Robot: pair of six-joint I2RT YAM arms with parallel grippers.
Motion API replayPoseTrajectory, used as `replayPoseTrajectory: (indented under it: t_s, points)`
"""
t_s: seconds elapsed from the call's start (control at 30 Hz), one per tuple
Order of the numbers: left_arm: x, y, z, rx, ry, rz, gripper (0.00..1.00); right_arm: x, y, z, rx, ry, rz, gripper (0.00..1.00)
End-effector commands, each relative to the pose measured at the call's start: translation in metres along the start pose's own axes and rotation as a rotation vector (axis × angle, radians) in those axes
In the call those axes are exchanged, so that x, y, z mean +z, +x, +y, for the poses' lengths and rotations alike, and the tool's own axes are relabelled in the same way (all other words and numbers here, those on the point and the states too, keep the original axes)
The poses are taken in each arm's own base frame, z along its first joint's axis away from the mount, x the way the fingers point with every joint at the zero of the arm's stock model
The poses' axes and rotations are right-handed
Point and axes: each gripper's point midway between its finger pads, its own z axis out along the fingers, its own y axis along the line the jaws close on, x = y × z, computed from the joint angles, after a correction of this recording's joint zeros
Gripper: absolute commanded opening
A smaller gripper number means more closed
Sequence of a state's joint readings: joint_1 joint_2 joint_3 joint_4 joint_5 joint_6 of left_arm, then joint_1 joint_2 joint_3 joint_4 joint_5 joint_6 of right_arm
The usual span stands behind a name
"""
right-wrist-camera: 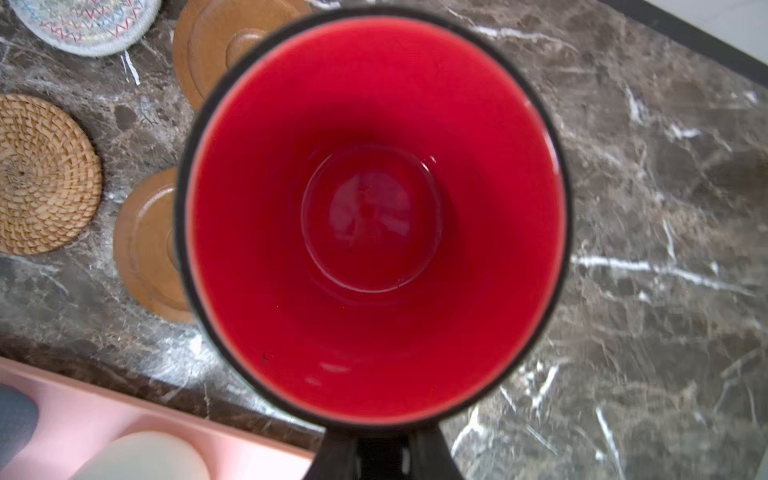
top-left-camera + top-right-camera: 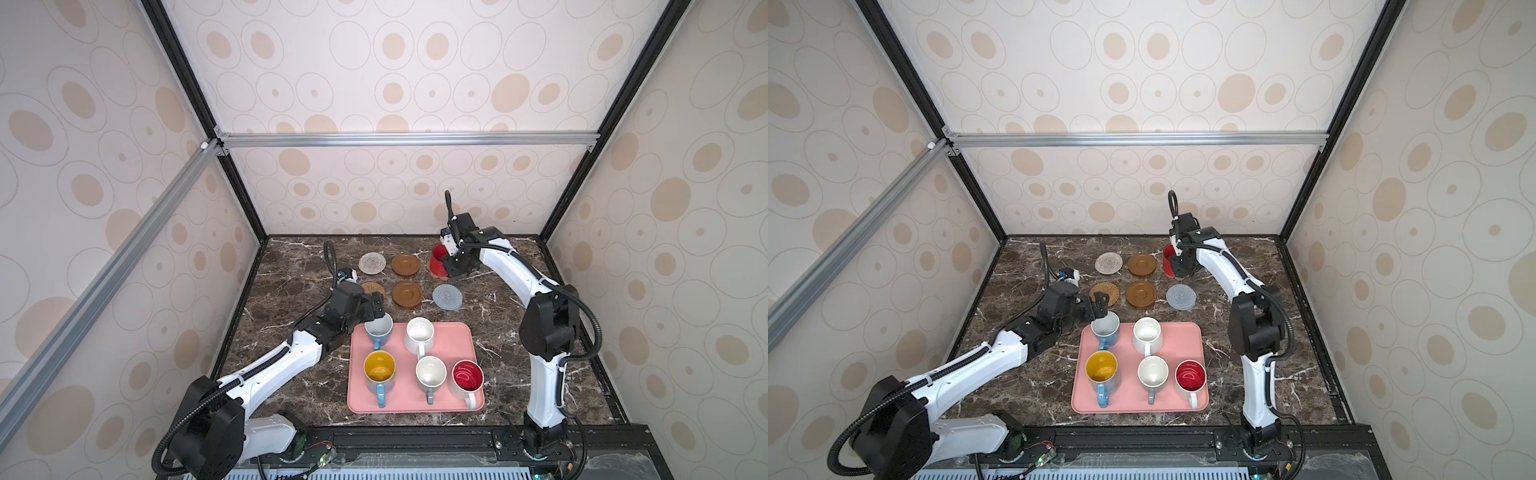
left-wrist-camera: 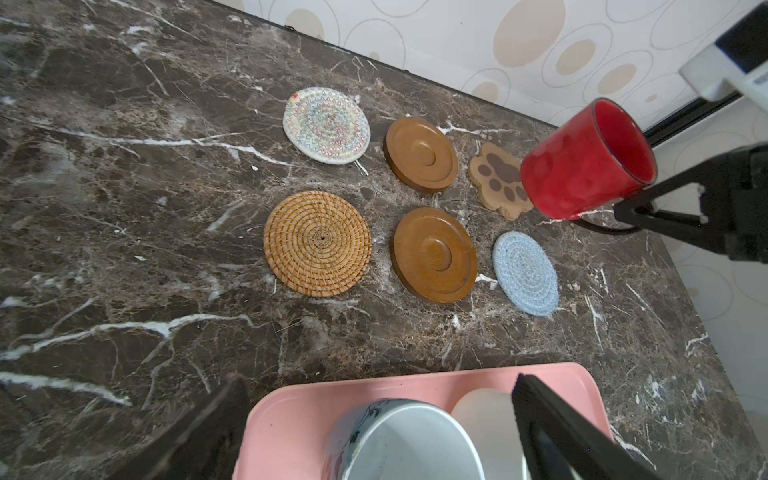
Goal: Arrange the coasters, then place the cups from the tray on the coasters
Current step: 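Lift the red mug off the tray and carry it toward the cork paw coaster, then lower the red mug onto the cork paw coaster with the right gripper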
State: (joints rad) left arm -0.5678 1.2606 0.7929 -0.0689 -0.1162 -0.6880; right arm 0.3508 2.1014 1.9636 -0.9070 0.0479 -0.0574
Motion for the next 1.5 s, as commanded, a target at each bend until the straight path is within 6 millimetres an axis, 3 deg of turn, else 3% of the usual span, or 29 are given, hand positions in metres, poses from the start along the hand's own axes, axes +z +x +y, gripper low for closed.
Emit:
replayPoseTrajectory:
  t_s: [0.0,0.4,0.57,0.67,0.7,0.83,1.47]
  points:
    - [-0.003,-0.016,-0.008,0.006,0.015,-0.012,1.00,-0.002,-0.022,-0.003,-0.087,-0.021,-0.044,0.05]
    - [-0.004,-0.020,0.006,-0.015,-0.002,-0.021,1.00,0.021,-0.051,-0.018,-0.127,-0.018,-0.054,0.05]
    - [-0.002,-0.017,0.010,-0.025,-0.006,-0.007,1.00,0.032,-0.049,-0.031,-0.106,-0.013,-0.037,0.05]
    - [0.000,-0.018,0.010,-0.037,-0.001,-0.008,1.00,0.038,-0.047,-0.028,-0.097,-0.029,-0.027,0.05]
    - [0.001,-0.018,0.009,-0.040,0.003,-0.009,1.00,0.040,-0.044,-0.042,-0.073,-0.022,-0.021,0.05]
    - [0.003,-0.022,0.006,-0.048,0.014,-0.016,1.00,0.046,-0.040,-0.049,-0.064,-0.026,-0.008,0.05]
    - [0.010,-0.016,0.005,-0.062,0.026,0.009,1.00,0.057,-0.039,-0.048,-0.040,-0.061,-0.010,0.06]
